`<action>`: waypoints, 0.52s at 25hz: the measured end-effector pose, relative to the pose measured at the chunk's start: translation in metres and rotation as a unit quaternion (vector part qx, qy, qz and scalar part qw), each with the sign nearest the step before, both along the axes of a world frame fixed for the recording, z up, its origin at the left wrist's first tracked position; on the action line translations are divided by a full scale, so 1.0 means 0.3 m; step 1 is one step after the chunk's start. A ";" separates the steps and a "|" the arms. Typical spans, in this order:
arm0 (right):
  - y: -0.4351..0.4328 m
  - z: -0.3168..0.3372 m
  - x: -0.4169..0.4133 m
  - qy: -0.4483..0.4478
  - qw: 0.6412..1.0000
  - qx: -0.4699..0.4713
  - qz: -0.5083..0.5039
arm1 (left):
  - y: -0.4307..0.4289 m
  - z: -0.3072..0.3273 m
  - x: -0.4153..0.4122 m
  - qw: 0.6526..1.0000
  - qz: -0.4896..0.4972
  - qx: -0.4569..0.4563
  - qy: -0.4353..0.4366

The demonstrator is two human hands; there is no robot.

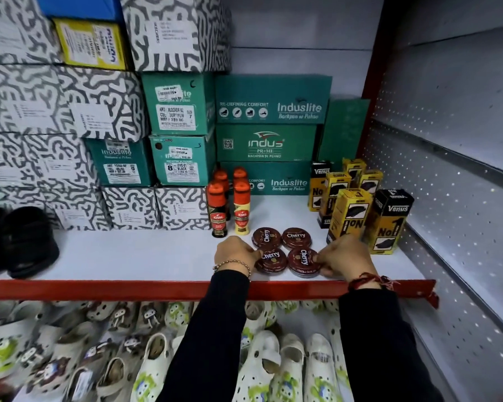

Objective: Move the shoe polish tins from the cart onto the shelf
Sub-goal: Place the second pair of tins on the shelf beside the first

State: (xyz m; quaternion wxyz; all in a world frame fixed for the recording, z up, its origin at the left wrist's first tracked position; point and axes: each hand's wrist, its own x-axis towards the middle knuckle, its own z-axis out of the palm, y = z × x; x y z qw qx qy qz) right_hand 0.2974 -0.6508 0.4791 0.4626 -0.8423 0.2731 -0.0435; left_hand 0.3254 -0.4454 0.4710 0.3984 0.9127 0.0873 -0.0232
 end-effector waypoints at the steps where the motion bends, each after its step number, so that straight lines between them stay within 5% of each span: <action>1: 0.004 -0.002 -0.001 -0.001 1.000 -0.009 0.001 | -0.001 -0.001 0.001 1.000 -0.001 0.013 0.001; 6: 0.016 -0.015 -0.030 -0.021 0.995 -0.081 0.057 | 0.004 0.000 -0.007 0.998 -0.005 0.056 -0.003; 9: 0.021 -0.017 -0.035 -0.065 0.985 -0.146 0.060 | 0.000 0.006 -0.016 0.994 0.002 0.060 -0.088; 13: 0.056 -0.003 -0.011 -0.105 0.945 -0.221 0.215 | -0.030 0.001 0.033 0.962 -0.209 0.122 -0.129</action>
